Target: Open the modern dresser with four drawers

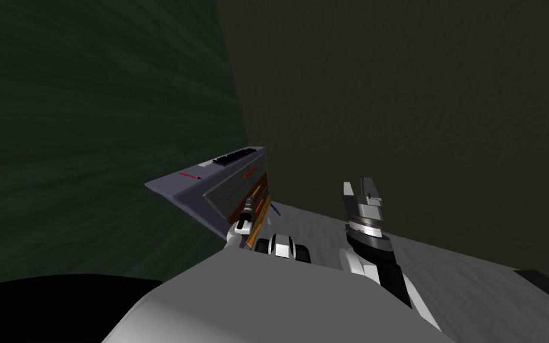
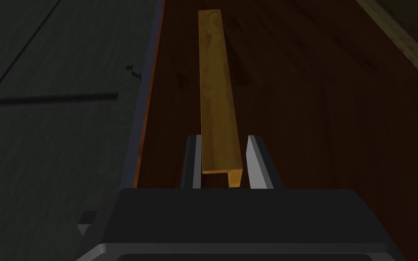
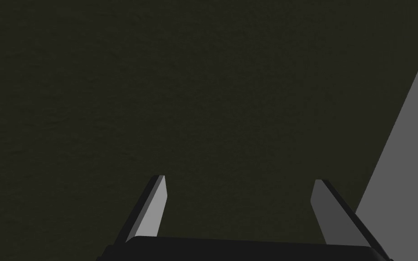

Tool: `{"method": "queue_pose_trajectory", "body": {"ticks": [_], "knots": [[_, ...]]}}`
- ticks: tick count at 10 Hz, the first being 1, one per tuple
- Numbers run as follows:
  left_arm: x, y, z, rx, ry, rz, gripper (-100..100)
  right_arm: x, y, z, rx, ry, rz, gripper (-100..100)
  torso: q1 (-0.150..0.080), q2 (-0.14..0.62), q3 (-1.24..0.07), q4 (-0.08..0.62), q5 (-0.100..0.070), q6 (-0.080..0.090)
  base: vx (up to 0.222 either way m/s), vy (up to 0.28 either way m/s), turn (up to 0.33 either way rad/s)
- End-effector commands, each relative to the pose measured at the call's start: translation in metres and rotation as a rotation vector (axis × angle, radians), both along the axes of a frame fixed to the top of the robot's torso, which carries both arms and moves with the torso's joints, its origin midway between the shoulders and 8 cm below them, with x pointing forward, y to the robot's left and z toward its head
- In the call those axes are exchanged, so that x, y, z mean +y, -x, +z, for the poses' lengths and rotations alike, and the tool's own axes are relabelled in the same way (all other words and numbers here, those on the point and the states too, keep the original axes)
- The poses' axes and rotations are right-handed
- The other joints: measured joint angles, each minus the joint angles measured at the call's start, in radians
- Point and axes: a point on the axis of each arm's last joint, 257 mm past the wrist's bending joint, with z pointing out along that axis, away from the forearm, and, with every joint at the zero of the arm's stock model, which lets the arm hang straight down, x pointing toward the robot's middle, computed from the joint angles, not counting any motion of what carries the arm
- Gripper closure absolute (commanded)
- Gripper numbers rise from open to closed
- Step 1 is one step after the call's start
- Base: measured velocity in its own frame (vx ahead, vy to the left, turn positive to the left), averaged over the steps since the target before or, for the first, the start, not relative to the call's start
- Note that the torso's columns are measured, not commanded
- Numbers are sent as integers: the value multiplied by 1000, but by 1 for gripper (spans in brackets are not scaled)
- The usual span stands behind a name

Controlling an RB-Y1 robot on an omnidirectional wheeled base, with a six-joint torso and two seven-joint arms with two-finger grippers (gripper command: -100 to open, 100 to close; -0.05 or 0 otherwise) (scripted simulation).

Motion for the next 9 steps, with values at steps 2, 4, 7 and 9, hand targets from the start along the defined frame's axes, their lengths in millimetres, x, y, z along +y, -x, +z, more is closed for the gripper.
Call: {"method": "queue_pose_trajectory", "body": {"ticks": [2,4,7,9], "knots": [[-33,-6,10,-24,-16,-90,100,0,0,0,0,0,0,0,-2,1,0,-1,0,-2,92,-33,372],[-62,-2,7,-19,-5,-150,100,0,0,0,0,0,0,0,-1,3,1,-2,1,-3,101,-41,332],[-107,4,2,-10,8,-243,100,0,0,0,0,0,0,0,-2,4,1,-4,4,-1,72,-26,308],[-129,11,-2,-4,27,-286,100,0,0,0,0,0,0,0,-3,6,2,-7,6,5,54,-16,246]]}}
